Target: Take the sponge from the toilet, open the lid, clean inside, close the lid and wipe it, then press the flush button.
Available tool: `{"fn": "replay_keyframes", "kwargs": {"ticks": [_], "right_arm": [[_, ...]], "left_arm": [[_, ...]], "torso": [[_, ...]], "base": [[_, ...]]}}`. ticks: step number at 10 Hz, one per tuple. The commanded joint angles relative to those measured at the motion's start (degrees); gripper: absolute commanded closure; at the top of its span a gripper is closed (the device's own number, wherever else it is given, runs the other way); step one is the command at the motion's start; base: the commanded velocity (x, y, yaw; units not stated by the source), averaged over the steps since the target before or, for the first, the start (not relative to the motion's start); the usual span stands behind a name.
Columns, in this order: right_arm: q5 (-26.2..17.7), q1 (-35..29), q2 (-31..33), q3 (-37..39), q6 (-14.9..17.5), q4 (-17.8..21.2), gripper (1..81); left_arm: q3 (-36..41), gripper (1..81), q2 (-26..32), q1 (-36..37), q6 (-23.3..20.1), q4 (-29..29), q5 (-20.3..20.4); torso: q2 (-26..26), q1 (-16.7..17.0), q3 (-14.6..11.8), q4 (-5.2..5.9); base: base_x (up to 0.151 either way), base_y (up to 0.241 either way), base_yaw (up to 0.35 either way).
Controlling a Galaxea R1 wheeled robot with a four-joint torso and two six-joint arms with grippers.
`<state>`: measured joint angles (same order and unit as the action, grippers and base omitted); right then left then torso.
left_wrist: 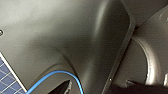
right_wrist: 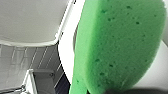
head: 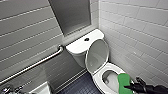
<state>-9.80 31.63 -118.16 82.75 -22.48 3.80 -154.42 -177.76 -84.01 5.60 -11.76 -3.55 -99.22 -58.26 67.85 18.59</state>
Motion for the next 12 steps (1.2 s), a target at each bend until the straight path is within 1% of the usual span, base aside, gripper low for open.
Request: {"fn": "replay_keyframes", "kwargs": {"ticks": [1,2,3,4,5,8,10,11,12], "right_arm": [[-10.5,-11.2,-0.3,4.3,0.0,0.6,81.1],[-10.6,-12.7,-0.7,4.5,0.0,0.6,81.1],[-11.7,-14.2,-1.6,4.9,-0.1,1.0,81.1],[-12.3,-14.6,-3.0,5.7,-0.1,1.2,81.1],[-12.3,-14.5,-4.1,6.1,-0.2,1.2,81.1],[-12.3,-14.7,-7.6,8.6,-0.2,1.4,81.1],[-12.3,-15.1,-10.5,10.2,-1.3,1.2,81.1],[-12.3,-14.8,-12.7,11.4,-1.3,1.0,81.1],[-12.3,-14.4,-14.1,12.6,-1.3,1.2,81.1]], "left_arm": [[0.3,1.0,0.2,-0.9,-0.5,0.3,-4.8],[0.3,1.0,0.3,-0.9,-0.4,0.3,-4.8],[0.3,1.0,0.2,-0.9,-0.4,0.3,-4.8],[0.3,1.0,0.3,-0.9,-0.5,0.3,-4.8],[0.3,1.0,0.2,-0.9,-0.4,0.4,-4.8],[0.3,1.0,0.3,-0.9,-0.4,0.3,-4.8],[0.4,1.0,0.3,-0.9,-0.5,0.3,-4.8],[0.4,1.0,0.3,-0.9,-0.5,0.3,-4.8],[0.3,1.0,0.3,-0.9,-0.4,0.3,-4.8]], "torso": [[0.0,0.0,0.0,1.22],[0.0,0.0,0.0,2.4],[0.0,0.0,0.0,3.59],[0.0,0.0,0.0,5.08],[0.0,0.0,0.0,6.25],[0.0,0.0,0.0,10.62],[0.0,0.0,0.0,13.4],[0.0,0.0,0.0,14.57],[0.0,0.0,0.0,16.03]], "base": [[0.0,0.0,0.0],[0.0,0.0,0.0],[0.0,0.0,0.0],[0.0,0.0,0.0],[0.0,0.0,0.0],[0.0,0.0,0.0],[0.0,0.0,0.0],[0.0,0.0,0.0],[0.0,0.0,0.0]]}}
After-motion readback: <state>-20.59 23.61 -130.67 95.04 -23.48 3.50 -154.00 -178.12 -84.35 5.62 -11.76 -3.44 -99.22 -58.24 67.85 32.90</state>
